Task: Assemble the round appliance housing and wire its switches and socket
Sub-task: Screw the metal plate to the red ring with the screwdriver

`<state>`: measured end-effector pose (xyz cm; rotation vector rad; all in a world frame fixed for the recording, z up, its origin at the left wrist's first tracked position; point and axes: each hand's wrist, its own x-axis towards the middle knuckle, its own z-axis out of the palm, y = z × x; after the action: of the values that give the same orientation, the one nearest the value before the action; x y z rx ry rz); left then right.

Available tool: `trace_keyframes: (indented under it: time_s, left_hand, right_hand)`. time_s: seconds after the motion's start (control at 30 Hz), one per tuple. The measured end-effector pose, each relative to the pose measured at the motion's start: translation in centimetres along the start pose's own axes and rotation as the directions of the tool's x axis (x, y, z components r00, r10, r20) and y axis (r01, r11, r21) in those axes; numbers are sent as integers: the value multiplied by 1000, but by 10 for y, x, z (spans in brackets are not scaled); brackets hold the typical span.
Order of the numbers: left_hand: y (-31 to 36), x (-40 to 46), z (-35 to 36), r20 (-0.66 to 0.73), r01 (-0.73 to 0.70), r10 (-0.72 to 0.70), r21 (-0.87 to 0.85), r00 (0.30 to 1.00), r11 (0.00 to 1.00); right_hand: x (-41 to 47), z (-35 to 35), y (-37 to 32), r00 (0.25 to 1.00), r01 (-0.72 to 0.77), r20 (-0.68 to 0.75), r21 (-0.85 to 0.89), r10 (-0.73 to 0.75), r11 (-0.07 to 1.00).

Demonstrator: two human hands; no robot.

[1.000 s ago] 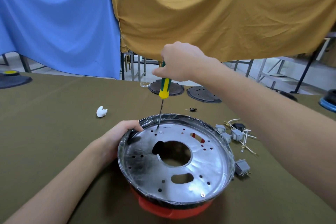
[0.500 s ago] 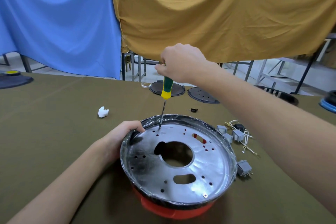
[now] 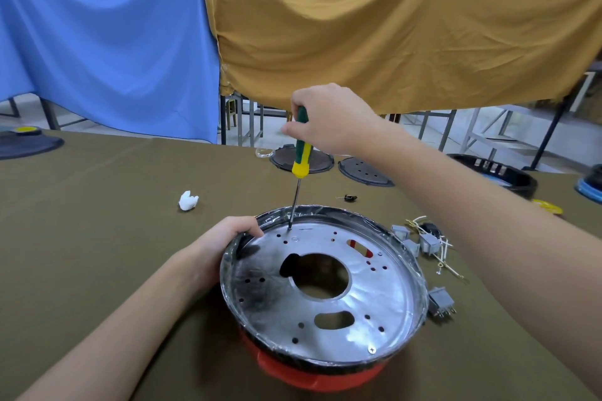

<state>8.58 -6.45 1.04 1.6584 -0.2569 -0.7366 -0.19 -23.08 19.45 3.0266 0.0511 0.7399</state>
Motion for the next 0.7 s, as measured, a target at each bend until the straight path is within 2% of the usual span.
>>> trace_keyframes:
  time_s: [0.07,0.13,0.2,0.27,0.3,0.33,0.4,0.5,0.63,0.7]
  left_hand:
    - [-2,-8,-1,24,-17,20,-91,1000,996]
    - [1,-13,2,45,48,-46,-41,998,998]
    - [-5,-7,-3,69,-19,19,6,997,1000]
    - [-5,-2,-7,-10,-15,14,-47,1000,999]
    - [-1,-5,-5,-32,8,-8,1,999,1000]
    - [0,-7,-4,13,-3,2,66,1000,998]
    - [6,-16,5,12,42,-41,-79,999,996]
    - [3,-29,7,90,47,-33,-159,995,986]
    - [8,-33,10,114,65,-45,-173,992,983]
    - [6,-33,10,119,61,-39,-183,992,981]
  right_hand:
    - [-1,6,-2,995,-30,-104,-196,10,980]
    - [-1,6,-3,996,-34,-88,-205,16,978]
    - [0,2,-2,998,-37,58,-11,37,999]
    - [-1,-5,1,980,-40,199,201,0,979]
    - [-2,-7,3,974,-34,225,263,-27,964]
    - [-3,-9,4,973,-24,224,303,-47,953]
    - [-5,-10,7,980,-16,194,324,-50,946]
    - [-4,-5,5,992,-43,122,231,14,972]
    - [-4,8,-4,990,-75,-127,-153,56,985]
    - [-6,10,-3,988,-82,-145,-180,56,980]
